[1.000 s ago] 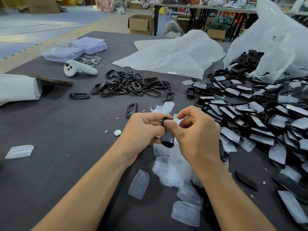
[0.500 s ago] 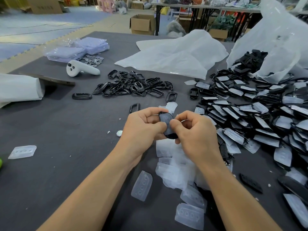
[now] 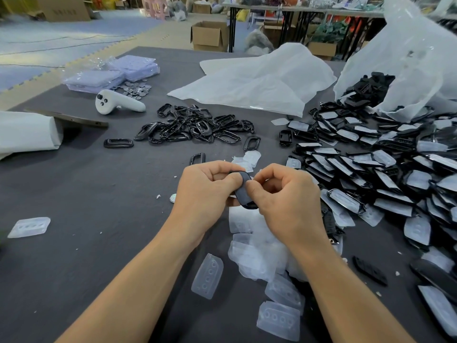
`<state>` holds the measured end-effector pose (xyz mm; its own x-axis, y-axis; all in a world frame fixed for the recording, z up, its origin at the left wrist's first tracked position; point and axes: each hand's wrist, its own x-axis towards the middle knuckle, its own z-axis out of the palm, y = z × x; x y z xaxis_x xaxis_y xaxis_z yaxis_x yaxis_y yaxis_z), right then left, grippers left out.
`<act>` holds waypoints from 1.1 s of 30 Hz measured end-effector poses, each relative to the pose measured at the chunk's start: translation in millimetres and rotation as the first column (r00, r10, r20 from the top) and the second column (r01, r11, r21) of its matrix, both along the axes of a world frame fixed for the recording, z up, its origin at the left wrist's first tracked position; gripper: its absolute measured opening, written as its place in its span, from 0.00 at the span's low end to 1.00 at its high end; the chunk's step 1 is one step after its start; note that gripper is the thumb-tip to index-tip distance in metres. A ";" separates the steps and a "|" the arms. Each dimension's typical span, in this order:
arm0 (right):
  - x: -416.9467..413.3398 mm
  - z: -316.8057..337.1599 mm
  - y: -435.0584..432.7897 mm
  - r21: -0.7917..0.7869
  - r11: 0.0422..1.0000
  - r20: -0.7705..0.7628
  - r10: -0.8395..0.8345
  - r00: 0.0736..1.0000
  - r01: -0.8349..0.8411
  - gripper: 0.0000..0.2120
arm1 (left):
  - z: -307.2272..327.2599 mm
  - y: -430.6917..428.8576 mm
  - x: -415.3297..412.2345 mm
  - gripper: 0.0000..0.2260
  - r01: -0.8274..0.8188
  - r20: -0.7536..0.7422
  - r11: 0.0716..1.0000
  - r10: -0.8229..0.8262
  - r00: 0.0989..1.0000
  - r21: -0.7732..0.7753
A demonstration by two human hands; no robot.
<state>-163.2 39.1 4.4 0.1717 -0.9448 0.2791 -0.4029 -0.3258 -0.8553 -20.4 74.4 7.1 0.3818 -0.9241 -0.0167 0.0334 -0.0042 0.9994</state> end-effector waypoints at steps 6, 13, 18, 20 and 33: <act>-0.1 -1.9 -1.6 0.010 1.000 0.005 0.002 1.000 -0.002 0.08 | 0.5 -0.2 -0.8 0.07 0.007 -0.042 1.000 -0.007 0.999 0.003; -3.2 -1.4 -2.5 0.010 1.000 0.022 0.004 1.000 -0.004 0.08 | 2.3 1.7 1.7 0.13 0.054 -0.033 0.998 -0.053 0.998 0.035; -3.5 -0.8 -1.2 0.003 1.000 0.017 0.030 0.999 -0.030 0.08 | 0.2 0.1 4.1 0.13 -0.023 0.238 0.998 0.007 0.971 0.065; -3.1 -0.7 -1.3 0.016 1.000 0.027 0.025 0.999 -0.025 0.08 | 0.4 0.0 3.1 0.15 -0.039 0.240 0.998 0.025 0.970 0.055; -2.7 1.5 -4.1 0.216 0.964 0.171 0.118 0.978 -0.154 0.08 | 0.5 0.6 4.9 0.12 -0.005 0.169 1.000 0.008 0.986 -0.023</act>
